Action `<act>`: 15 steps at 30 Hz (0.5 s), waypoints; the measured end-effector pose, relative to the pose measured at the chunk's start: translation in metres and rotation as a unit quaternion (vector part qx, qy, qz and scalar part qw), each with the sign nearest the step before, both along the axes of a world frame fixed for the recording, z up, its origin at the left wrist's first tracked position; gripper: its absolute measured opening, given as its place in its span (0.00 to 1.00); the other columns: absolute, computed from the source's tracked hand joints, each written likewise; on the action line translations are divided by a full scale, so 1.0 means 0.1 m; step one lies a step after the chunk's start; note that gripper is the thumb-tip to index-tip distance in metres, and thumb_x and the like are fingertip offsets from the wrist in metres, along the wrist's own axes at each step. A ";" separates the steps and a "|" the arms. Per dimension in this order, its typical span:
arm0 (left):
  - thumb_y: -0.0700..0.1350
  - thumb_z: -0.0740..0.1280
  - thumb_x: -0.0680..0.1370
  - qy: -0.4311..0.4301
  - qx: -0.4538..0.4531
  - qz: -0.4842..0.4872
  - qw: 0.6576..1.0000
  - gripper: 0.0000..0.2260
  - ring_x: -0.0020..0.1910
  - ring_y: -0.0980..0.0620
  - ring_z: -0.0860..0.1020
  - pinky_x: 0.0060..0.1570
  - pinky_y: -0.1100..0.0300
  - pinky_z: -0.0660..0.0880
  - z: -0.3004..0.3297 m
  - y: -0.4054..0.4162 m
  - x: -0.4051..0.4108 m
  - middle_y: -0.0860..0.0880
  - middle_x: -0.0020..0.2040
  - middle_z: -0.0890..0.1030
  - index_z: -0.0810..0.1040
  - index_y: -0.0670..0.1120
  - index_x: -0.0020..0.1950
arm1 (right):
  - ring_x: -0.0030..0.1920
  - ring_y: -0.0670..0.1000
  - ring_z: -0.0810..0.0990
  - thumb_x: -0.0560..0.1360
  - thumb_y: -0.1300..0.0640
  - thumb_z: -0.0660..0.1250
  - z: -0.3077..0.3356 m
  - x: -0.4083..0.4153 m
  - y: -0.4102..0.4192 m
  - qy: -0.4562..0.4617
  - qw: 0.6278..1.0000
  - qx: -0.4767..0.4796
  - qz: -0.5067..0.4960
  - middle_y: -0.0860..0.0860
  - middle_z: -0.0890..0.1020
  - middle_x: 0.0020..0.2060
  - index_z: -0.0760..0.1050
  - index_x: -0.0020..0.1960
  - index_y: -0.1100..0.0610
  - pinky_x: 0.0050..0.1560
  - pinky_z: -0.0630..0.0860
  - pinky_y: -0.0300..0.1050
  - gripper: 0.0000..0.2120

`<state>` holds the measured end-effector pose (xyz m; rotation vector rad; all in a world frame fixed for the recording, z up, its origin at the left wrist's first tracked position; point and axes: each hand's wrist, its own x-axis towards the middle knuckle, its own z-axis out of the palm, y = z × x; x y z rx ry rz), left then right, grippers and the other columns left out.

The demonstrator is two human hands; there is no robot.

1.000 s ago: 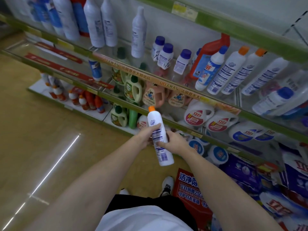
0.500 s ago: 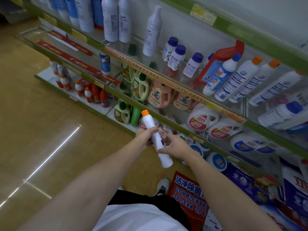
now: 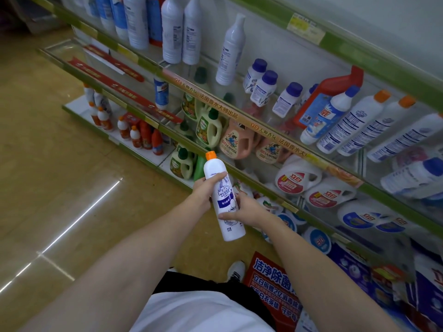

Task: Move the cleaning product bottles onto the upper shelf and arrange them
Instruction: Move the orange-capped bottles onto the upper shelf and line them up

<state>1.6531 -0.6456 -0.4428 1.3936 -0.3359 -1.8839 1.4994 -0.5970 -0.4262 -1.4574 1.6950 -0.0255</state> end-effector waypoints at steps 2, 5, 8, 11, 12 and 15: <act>0.48 0.81 0.68 0.003 0.006 0.006 1.000 0.22 0.43 0.43 0.85 0.45 0.47 0.83 0.01 -0.04 0.03 0.42 0.43 0.87 0.80 0.39 0.56 | 0.53 0.47 0.83 0.62 0.38 0.81 0.04 0.07 -0.04 -0.007 1.000 -0.010 -0.001 0.46 0.83 0.55 0.71 0.64 0.49 0.56 0.82 0.53 0.37; 0.50 0.82 0.65 -0.010 0.000 0.013 1.000 0.26 0.46 0.42 0.85 0.50 0.44 0.82 0.10 -0.11 0.11 0.43 0.45 0.87 0.80 0.39 0.56 | 0.53 0.48 0.82 0.63 0.39 0.81 0.11 0.17 -0.10 -0.002 0.999 -0.039 0.005 0.46 0.81 0.55 0.68 0.64 0.50 0.55 0.82 0.51 0.37; 0.49 0.82 0.65 -0.027 -0.029 0.024 0.999 0.25 0.47 0.43 0.85 0.41 0.52 0.82 0.25 -0.17 0.25 0.42 0.49 0.86 0.79 0.40 0.57 | 0.53 0.48 0.81 0.64 0.43 0.81 0.20 0.30 -0.20 -0.013 0.999 -0.049 0.019 0.46 0.80 0.56 0.67 0.64 0.48 0.54 0.81 0.49 0.35; 0.49 0.83 0.63 -0.041 -0.062 0.031 0.997 0.29 0.47 0.43 0.85 0.41 0.51 0.82 0.45 -0.25 0.49 0.42 0.51 0.86 0.78 0.41 0.59 | 0.54 0.49 0.82 0.63 0.42 0.81 0.32 0.52 -0.38 -0.018 0.997 -0.049 0.053 0.46 0.81 0.55 0.68 0.63 0.47 0.57 0.82 0.54 0.35; 0.48 0.84 0.63 -0.050 -0.071 0.036 0.996 0.29 0.47 0.43 0.85 0.42 0.50 0.82 0.53 -0.29 0.59 0.42 0.50 0.86 0.78 0.41 0.58 | 0.55 0.49 0.82 0.62 0.42 0.81 0.36 0.61 -0.46 -0.022 0.996 -0.050 0.064 0.46 0.82 0.55 0.68 0.64 0.47 0.57 0.81 0.55 0.36; 0.45 0.83 0.65 -0.080 -0.102 0.063 0.990 0.22 0.43 0.46 0.84 0.39 0.54 0.81 0.80 -0.40 0.94 0.45 0.45 0.85 0.77 0.43 0.53 | 0.55 0.48 0.82 0.62 0.40 0.80 0.47 0.89 -0.69 -0.040 0.992 -0.066 0.097 0.45 0.82 0.54 0.68 0.66 0.46 0.57 0.82 0.56 0.38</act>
